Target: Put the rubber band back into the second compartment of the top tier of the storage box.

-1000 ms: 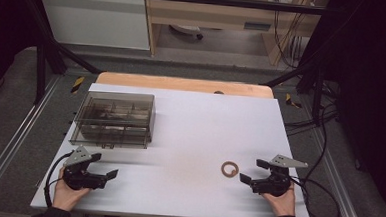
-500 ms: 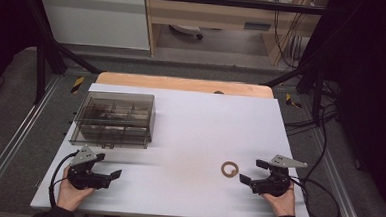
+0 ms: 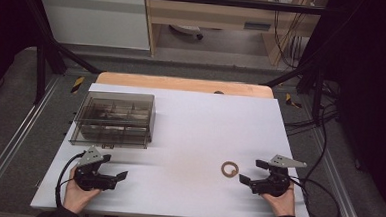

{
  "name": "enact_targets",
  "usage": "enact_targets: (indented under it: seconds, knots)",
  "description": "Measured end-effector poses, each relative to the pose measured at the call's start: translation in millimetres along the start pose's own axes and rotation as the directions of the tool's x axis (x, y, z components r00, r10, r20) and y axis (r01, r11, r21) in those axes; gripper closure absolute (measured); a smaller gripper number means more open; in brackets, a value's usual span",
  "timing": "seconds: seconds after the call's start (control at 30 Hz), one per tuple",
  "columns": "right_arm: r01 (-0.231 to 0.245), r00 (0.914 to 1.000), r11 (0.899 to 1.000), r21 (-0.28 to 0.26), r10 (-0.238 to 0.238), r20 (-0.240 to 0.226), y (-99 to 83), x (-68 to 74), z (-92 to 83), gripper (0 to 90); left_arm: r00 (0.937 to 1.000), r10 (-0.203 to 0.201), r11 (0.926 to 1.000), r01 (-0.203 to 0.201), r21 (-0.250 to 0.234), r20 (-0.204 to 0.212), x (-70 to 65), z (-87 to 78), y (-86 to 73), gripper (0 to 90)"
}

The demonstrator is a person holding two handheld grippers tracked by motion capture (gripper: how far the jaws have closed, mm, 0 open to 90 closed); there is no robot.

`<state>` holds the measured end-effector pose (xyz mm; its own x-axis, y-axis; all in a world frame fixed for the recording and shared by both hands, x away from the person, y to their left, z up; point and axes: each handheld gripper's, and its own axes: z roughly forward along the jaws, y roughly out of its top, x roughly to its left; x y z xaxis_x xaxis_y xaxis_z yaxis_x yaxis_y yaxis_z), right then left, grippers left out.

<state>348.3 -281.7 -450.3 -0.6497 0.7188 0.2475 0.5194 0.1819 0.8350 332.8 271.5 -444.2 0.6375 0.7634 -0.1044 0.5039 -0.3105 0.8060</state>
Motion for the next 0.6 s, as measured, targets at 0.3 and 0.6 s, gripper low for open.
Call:
enact_targets:
  seconds: [0.3, 0.6]
  knots:
    - [0.010, 0.9999, 1.000, 0.010, -0.010, 0.004, 0.1, 0.8, 0.9, 0.8, 0.9998, -0.008, 1.0000, 0.008, 0.001, 0.020, -8.9, 6.4, 4.7, 7.9]
    - [0.022, 0.9997, 1.000, 0.015, -0.022, 0.008, 0.3, 1.1, 1.5, 0.8, 0.9995, 0.020, 0.9998, -0.020, 0.003, 0.025, -24.7, 13.7, 13.4, 7.8]
